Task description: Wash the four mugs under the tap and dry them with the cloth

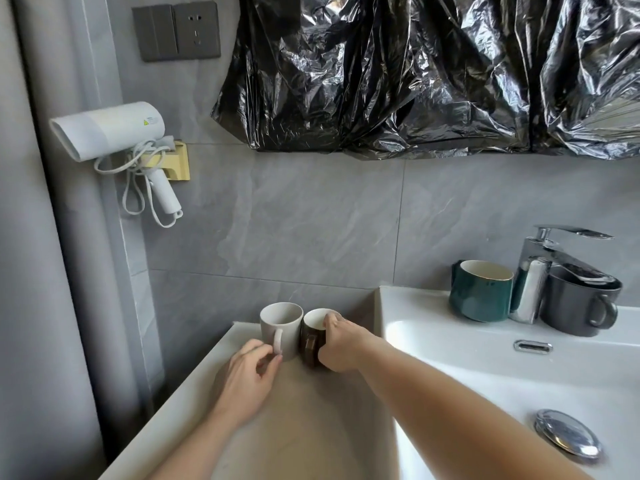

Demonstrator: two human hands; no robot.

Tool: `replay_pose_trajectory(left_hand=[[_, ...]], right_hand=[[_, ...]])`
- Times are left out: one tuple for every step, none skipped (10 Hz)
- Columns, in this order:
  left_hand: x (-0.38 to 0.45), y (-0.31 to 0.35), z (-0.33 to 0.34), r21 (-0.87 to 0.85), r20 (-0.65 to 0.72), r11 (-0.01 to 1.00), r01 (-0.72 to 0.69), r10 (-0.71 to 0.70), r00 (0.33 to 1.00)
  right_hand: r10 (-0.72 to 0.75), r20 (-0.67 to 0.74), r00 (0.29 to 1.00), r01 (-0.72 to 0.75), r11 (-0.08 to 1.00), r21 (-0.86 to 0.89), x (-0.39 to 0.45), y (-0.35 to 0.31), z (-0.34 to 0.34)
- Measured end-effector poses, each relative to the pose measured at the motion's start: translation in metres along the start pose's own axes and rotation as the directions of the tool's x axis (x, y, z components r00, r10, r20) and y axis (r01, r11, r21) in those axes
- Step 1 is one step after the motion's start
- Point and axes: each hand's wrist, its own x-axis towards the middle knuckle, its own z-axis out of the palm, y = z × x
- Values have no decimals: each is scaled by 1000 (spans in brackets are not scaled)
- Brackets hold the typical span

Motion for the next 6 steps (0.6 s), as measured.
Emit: replay_pose_trajectory(left_hand=[[3,-3,1,24,71,999,31,-33,997],[5,-3,1,21,175,998,56,-59,983],[5,-5,0,14,235,998,61,-63,970],[6,-5,0,56,278,998,41,-55,959],[7,-11,5,87,319,995,43,-69,945],[5,-19,4,110,284,993,42,-72,956]], right_hand=[[-10,-81,997,6,999,-54,0,-3,-1],[-63,-161,985,63,998,-9,-2,-5,-4],[-53,-113,992,58,997,41,-3,-5,-3],[9,-69,998,-6,999,47,-2,-3,-1],[38,-35,999,-37,999,27,2,-3,0],[37,2,999,-37,995,88,5,-4,7]])
